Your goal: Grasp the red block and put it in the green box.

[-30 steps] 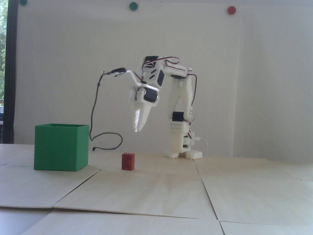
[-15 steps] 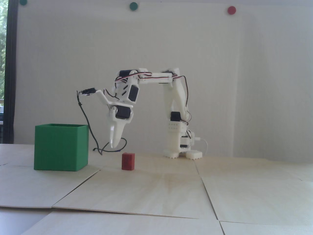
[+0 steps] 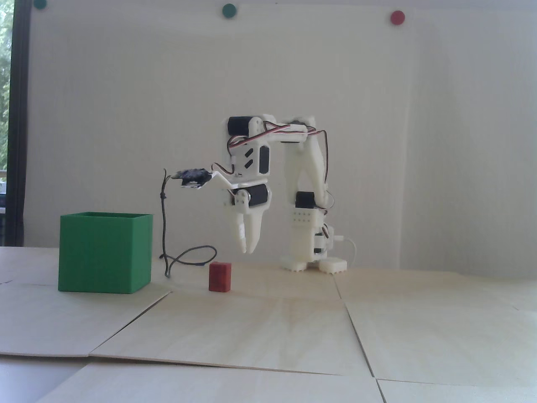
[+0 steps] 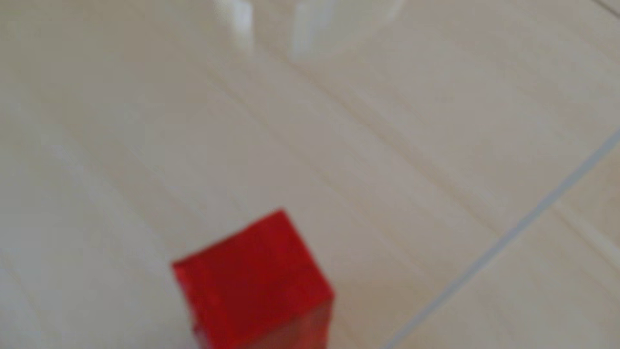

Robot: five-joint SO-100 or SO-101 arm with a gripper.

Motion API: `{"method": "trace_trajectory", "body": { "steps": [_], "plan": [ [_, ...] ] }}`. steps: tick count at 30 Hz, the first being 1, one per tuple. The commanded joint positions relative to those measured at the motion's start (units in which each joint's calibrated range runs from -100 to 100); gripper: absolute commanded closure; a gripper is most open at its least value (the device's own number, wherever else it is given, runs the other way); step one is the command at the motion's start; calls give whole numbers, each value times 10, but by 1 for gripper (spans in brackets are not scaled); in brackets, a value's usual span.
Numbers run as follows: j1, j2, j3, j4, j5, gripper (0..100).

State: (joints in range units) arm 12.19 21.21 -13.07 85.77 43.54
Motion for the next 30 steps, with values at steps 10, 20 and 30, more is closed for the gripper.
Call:
{"method": "trace_trajectory", "body": {
  "steps": [10, 20, 30],
  "plan": [
    [28, -20, -44, 1, 4, 97],
    [51, -10, -38, -16, 7, 72],
    [59, -10, -36, -26, 8, 60]
  ]
}}
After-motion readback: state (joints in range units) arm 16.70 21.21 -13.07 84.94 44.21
